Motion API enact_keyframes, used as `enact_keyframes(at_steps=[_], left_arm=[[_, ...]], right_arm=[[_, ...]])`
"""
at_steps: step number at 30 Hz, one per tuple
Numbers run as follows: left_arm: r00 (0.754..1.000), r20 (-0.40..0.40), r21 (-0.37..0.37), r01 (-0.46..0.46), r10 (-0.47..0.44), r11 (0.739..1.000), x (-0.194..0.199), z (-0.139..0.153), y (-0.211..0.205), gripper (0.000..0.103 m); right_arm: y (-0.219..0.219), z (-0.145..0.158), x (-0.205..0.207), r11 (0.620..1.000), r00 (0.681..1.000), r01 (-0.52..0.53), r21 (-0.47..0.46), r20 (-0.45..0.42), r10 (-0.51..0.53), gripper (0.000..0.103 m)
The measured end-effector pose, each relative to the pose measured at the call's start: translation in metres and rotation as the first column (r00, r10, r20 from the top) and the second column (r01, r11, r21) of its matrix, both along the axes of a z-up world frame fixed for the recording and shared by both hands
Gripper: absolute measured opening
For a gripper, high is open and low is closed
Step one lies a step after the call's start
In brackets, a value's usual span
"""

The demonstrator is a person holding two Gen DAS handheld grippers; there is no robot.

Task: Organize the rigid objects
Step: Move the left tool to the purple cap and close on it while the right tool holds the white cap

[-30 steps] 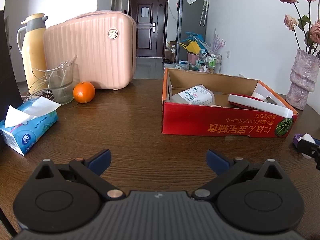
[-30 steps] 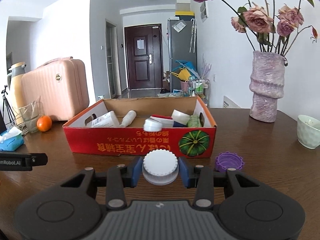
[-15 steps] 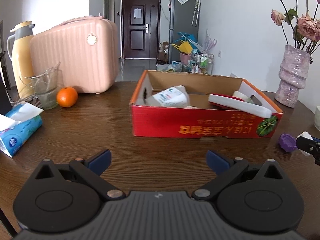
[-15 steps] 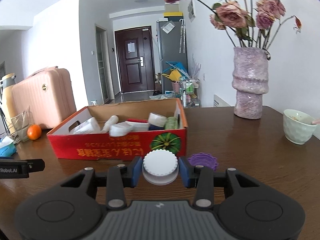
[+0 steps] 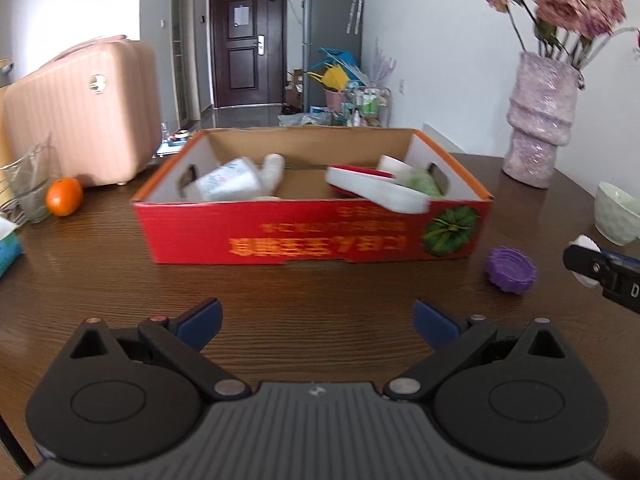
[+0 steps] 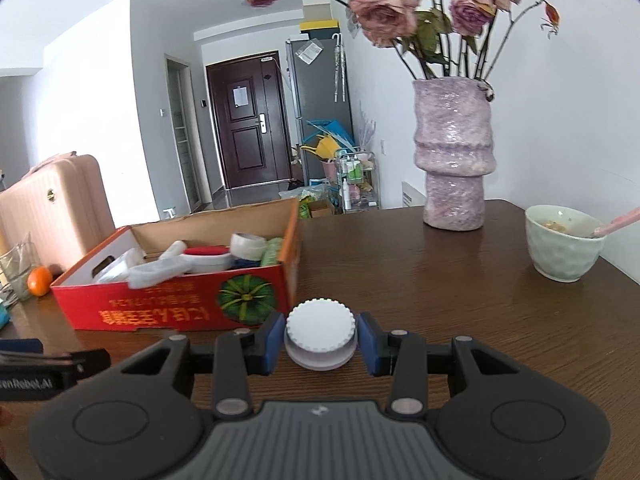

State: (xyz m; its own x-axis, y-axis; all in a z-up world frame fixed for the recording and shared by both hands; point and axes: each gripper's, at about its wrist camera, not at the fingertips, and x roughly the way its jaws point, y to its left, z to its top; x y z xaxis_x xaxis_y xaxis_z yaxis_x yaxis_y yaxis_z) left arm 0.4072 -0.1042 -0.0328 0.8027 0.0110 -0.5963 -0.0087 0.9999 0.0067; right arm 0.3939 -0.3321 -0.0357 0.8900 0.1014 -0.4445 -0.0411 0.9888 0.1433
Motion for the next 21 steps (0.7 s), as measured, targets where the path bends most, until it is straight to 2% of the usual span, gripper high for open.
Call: enact_keyframes(at_steps=[11, 21], left_arm=[[1.000, -0.025, 0.015, 0.016, -0.015, 1.000, 0.023, -0.010, -0.070, 0.103], [0.999, -0.041, 0.017, 0.023, -0.022, 1.000, 0.044, -0.017, -0.116, 0.103]], right_arm=[[-0.048, -0.005, 0.018, 0.999, 1.000, 0.017, 0.031, -0.013, -0.016, 0.039], [-0.086, -0.014, 0.040, 0.998, 0.998, 0.040, 0.042, -0.045, -0.038, 0.039]])
